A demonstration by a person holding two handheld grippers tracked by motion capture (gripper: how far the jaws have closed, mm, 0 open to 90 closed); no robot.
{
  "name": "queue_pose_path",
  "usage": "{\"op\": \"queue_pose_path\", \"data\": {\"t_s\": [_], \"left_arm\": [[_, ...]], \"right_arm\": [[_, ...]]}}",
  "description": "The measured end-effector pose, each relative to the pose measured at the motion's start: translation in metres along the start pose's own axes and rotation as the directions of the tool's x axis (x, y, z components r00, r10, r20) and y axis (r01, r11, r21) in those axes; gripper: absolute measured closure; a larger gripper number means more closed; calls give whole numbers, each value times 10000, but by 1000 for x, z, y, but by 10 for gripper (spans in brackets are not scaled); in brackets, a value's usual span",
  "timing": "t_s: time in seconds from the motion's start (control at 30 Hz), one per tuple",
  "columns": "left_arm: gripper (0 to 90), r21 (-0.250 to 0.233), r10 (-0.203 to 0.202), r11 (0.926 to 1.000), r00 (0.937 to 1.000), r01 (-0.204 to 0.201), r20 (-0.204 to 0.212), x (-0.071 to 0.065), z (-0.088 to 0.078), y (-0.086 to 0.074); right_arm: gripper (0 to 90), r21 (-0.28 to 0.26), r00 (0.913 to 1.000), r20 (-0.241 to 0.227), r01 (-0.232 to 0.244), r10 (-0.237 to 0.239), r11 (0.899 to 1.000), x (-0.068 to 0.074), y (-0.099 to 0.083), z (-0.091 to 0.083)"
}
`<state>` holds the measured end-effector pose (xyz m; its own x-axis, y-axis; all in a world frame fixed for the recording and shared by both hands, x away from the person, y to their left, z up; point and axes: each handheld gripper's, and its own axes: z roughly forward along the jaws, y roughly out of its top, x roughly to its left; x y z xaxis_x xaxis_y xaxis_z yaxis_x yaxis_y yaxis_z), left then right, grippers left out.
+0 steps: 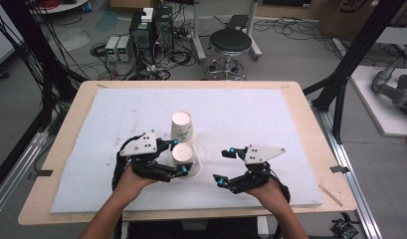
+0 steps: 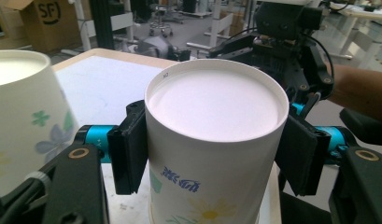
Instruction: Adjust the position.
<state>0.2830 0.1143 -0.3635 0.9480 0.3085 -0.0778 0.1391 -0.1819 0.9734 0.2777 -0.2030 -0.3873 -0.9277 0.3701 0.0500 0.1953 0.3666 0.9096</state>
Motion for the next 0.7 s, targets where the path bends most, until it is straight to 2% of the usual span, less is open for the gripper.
{"op": "queue_pose_path", "data": {"t_s": [0.27,0.5,0.7], "left_arm": [[341,85,128,9999,9980,-134,615,-3,10,0],[342,34,181,9998,9963,-185,846,-5,15,0],[343,42,207,9998,9944,-212,1034,-7,20,0]], "right_arm": [[187,47,9990,-405,190,-188,9998,4,4,11],[187,100,9951,-953,291,-281,9995,8,6,22],[187,123,9931,-1124,364,-348,9993,11,8,30]]}}
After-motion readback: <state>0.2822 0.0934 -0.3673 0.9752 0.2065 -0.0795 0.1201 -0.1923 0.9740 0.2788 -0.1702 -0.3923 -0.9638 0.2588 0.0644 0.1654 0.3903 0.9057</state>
